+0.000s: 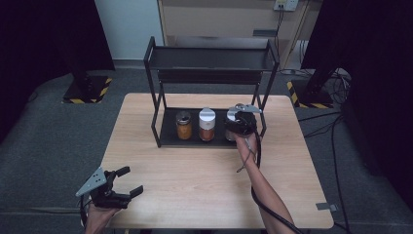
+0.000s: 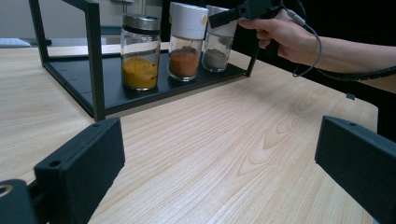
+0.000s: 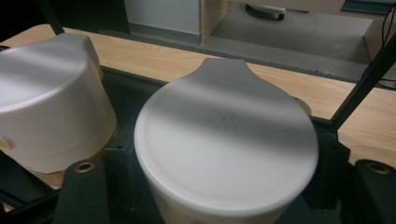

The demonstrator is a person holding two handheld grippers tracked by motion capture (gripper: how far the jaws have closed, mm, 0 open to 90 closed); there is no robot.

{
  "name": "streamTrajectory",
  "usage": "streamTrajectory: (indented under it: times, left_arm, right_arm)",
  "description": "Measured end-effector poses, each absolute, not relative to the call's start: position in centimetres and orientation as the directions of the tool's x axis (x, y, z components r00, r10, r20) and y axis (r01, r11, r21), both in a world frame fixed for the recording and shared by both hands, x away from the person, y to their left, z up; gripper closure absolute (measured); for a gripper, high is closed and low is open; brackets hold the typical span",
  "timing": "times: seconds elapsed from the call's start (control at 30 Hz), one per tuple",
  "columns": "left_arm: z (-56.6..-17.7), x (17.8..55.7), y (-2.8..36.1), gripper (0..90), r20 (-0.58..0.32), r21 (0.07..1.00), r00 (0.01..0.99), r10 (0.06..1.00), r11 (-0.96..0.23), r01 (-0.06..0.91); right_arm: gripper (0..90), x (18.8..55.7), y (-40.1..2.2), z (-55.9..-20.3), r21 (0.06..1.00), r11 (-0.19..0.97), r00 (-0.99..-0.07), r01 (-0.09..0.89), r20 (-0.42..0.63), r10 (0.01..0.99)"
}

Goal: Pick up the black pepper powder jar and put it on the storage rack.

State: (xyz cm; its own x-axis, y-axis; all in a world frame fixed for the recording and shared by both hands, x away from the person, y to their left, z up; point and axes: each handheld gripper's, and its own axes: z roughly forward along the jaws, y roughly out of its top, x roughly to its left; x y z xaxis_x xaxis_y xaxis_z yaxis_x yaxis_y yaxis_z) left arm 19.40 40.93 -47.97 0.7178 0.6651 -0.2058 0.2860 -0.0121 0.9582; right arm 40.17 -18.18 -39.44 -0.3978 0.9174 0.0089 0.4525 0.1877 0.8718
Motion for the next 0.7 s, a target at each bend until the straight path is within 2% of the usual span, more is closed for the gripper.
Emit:
streamTrajectory:
  times: [0.7]
  left_arm:
    - [-47.92,19.37,40.90,0.9,-0.204,0.958,0.718,0.666,-0.014,0.286]
  right_arm:
    - [29.3,39.90,-18.08,-40.12,0.878,0.170,-0.392,0.446,0.021,0.920]
